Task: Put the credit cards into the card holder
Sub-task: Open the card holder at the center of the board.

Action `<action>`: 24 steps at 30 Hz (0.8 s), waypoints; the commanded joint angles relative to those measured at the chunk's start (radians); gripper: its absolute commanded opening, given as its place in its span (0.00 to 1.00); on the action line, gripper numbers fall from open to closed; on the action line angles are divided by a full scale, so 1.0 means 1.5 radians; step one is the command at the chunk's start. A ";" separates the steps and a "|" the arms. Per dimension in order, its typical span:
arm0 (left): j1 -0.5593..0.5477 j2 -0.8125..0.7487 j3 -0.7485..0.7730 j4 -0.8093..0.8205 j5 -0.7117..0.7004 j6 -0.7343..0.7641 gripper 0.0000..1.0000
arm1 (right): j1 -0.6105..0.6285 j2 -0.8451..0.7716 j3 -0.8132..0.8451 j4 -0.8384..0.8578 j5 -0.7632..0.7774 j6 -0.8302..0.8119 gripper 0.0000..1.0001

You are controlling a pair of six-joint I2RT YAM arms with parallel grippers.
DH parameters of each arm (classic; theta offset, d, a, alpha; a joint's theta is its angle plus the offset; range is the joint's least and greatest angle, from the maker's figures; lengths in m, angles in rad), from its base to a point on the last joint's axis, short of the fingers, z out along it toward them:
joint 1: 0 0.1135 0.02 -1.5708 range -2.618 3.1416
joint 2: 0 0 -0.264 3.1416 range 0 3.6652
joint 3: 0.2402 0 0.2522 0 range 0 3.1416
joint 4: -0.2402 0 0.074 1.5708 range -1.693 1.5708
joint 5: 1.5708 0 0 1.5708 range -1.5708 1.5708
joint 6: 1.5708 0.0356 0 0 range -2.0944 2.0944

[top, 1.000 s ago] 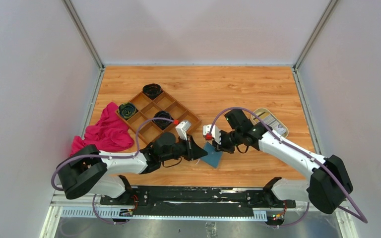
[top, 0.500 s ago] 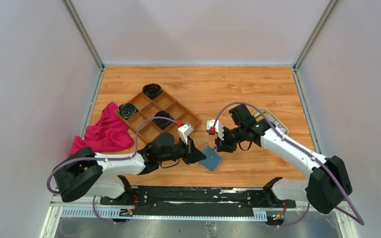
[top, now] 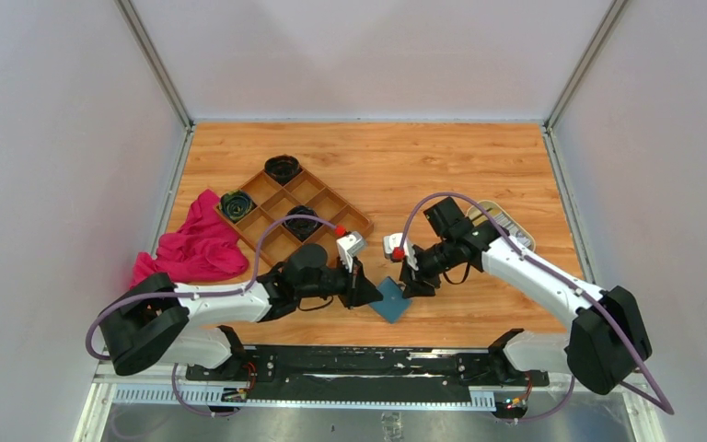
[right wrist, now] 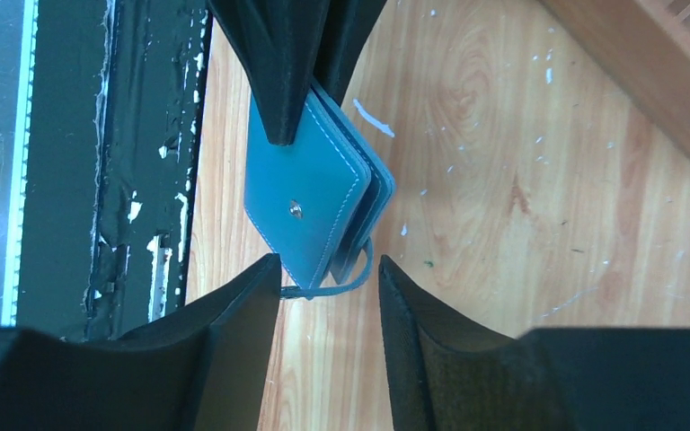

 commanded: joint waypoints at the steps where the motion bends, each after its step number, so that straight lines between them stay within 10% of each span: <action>1: -0.005 -0.014 0.025 -0.015 0.018 0.032 0.00 | -0.005 0.028 0.011 -0.018 0.013 0.024 0.49; 13: -0.005 -0.046 0.026 -0.043 0.051 0.087 0.00 | -0.005 0.059 0.028 -0.009 0.072 0.054 0.43; 24: -0.009 -0.036 0.045 -0.049 0.091 0.123 0.00 | 0.000 0.025 0.029 -0.065 -0.059 -0.016 0.16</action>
